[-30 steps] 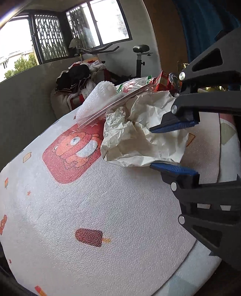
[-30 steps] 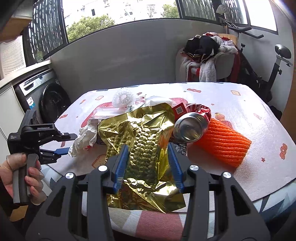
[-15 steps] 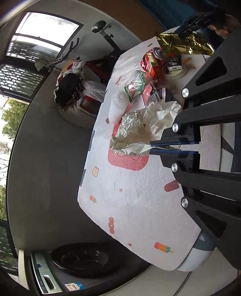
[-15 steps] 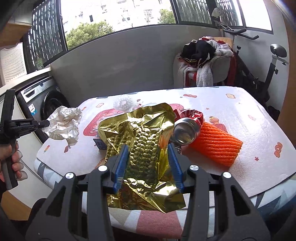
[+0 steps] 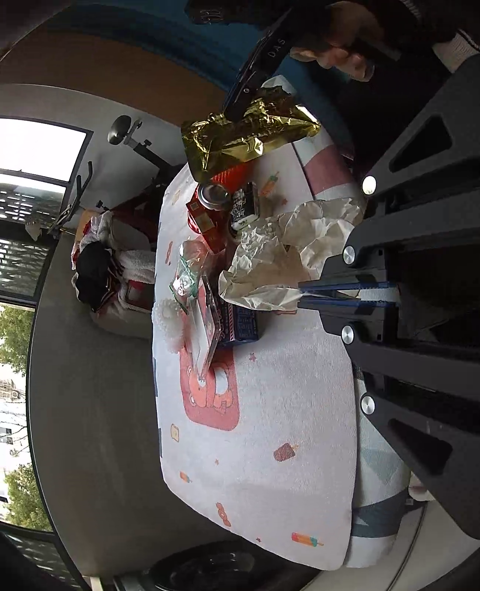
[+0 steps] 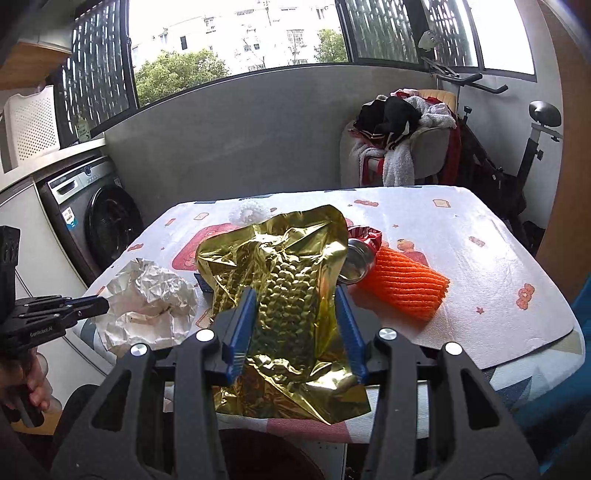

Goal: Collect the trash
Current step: 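Carry the gold foil bag with the right gripper down into the bin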

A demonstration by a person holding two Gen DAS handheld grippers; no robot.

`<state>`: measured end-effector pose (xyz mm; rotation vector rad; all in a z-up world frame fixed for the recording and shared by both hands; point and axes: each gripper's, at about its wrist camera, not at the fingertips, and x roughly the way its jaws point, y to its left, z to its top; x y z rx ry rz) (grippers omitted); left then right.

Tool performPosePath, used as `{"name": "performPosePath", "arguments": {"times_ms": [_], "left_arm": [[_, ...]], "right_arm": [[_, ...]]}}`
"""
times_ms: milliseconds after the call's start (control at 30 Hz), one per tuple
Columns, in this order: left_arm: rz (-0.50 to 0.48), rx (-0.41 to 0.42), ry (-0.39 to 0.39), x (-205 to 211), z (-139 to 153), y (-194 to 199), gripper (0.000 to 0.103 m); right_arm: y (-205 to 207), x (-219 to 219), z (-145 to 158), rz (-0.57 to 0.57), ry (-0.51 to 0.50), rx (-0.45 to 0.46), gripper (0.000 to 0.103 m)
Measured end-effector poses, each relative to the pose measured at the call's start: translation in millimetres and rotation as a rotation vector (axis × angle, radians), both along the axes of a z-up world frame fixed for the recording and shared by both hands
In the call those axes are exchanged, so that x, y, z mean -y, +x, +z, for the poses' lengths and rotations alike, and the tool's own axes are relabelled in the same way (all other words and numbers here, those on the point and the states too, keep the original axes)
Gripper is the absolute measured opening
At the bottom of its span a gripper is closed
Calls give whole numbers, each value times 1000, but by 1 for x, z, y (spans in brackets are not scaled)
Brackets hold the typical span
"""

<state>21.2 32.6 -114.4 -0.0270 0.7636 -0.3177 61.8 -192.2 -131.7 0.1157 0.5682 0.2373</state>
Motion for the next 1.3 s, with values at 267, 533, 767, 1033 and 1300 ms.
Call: {"name": "performPosePath", "arguments": {"times_ms": [267,533,767,1033,1300], "left_arm": [[-162,-61,42,35,-38,-35,5],[-226,-140,74,59,-79,-37,5],[-179,-123,40,50,-76,-31,60],[-28,18,47,25,-48,-47,91],[101,71,29,-1,-46,-64,95]], "right_arm": [[-22,10,-1,-21,-11,-3,46],[-29,14,-9,-12,-21,-13,46],[-30,15,-23,7,-22,-42,46],[-41,-11,-50,128,-89,-83,47],[-59,-58,-77,317,-226,-115,47]]}}
